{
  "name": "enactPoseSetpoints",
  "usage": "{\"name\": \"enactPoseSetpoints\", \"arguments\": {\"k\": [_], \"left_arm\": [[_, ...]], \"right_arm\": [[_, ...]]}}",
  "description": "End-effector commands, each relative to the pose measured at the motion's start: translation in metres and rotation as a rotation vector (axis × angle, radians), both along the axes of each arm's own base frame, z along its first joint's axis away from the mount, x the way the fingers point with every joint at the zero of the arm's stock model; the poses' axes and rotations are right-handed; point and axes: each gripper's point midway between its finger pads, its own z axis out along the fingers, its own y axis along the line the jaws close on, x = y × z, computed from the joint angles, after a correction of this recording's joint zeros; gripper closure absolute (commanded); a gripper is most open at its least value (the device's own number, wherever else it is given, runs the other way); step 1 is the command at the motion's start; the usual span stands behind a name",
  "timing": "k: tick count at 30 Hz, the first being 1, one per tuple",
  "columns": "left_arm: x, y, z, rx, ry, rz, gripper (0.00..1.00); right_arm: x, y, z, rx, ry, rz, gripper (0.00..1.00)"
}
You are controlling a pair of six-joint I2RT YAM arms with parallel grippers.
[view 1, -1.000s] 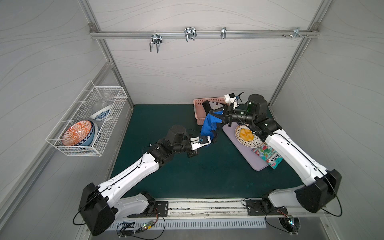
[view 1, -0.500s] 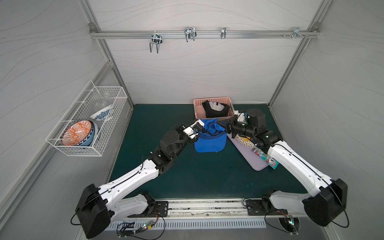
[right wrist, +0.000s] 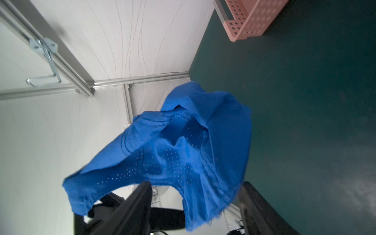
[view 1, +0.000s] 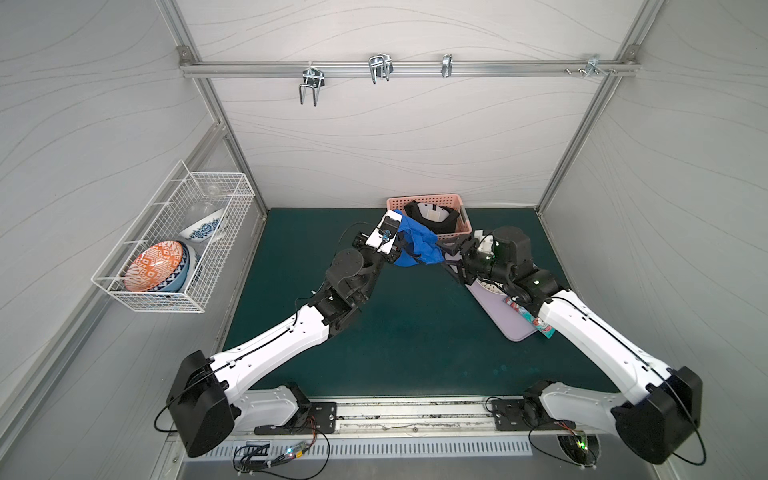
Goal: Turn the baseball cap inside out
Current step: Turn over the baseball cap.
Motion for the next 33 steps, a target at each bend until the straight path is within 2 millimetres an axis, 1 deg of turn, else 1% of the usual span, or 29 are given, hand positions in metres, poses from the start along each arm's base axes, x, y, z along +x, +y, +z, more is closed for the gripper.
{"name": "enactPoseSetpoints", "arguments": {"k": [1,3,5,7,8,10,12,15,17,19,20,22,24,27,29,31,33], "left_arm": [[-0.005,0.005,0.007,-0.068,0.091,-0.087,1.00],[-0.005,0.008,0.003,-0.075,0.138,-0.114,1.00],[-0.007,0.009,0.003,-0.086,0.172,-0.148,1.00],[-0.008,0.008,0.001,-0.083,0.216,-0.174,1.00],[-0.010,0.008,0.003,-0.083,0.232,-0.181,1.00],[-0.012,0.010,0.004,-0.090,0.273,-0.180,1.00],[-0.014,0.012,0.005,-0.107,0.303,-0.173,1.00],[-0.016,0.016,0.006,-0.139,0.340,-0.163,1.00],[-0.018,0.018,0.008,-0.156,0.362,-0.159,1.00],[-0.019,0.019,0.009,-0.173,0.379,-0.159,1.00],[-0.020,0.020,0.012,-0.185,0.384,-0.159,1.00],[-0.021,0.020,0.015,-0.201,0.391,-0.161,1.00],[-0.022,0.020,0.018,-0.209,0.395,-0.164,1.00],[-0.025,0.020,0.023,-0.220,0.397,-0.177,1.00],[-0.028,0.020,0.026,-0.233,0.402,-0.191,1.00],[-0.032,0.020,0.028,-0.247,0.406,-0.202,1.00],[-0.035,0.021,0.027,-0.258,0.421,-0.208,1.00]], "right_arm": [[-0.018,-0.015,0.027,-0.083,-0.204,0.085,0.16],[-0.025,-0.023,0.032,-0.137,-0.319,0.113,0.10],[-0.033,-0.027,0.039,-0.201,-0.455,0.152,0.08],[-0.044,-0.025,0.042,-0.284,-0.602,0.224,0.03],[-0.047,-0.025,0.039,-0.365,-0.677,0.253,0.01],[-0.057,-0.015,0.035,-0.519,-0.818,0.330,0.01],[-0.058,-0.007,0.029,-0.691,-0.913,0.353,0.01],[-0.064,0.016,0.028,-0.836,-1.056,0.374,0.01],[-0.072,0.036,0.031,-0.908,-1.172,0.390,0.01],[-0.077,0.052,0.033,-1.002,-1.256,0.374,0.01],[-0.077,0.059,0.033,-1.059,-1.301,0.371,0.01],[-0.074,0.066,0.031,-1.136,-1.348,0.347,0.01],[-0.068,0.072,0.029,-1.198,-1.384,0.322,0.01],[-0.058,0.076,0.031,-1.260,-1.414,0.273,0.01],[-0.051,0.080,0.034,-1.288,-1.435,0.248,0.01],[-0.044,0.083,0.034,-1.281,-1.438,0.252,0.01],[-0.037,0.082,0.035,-1.269,-1.425,0.240,0.01]]}}
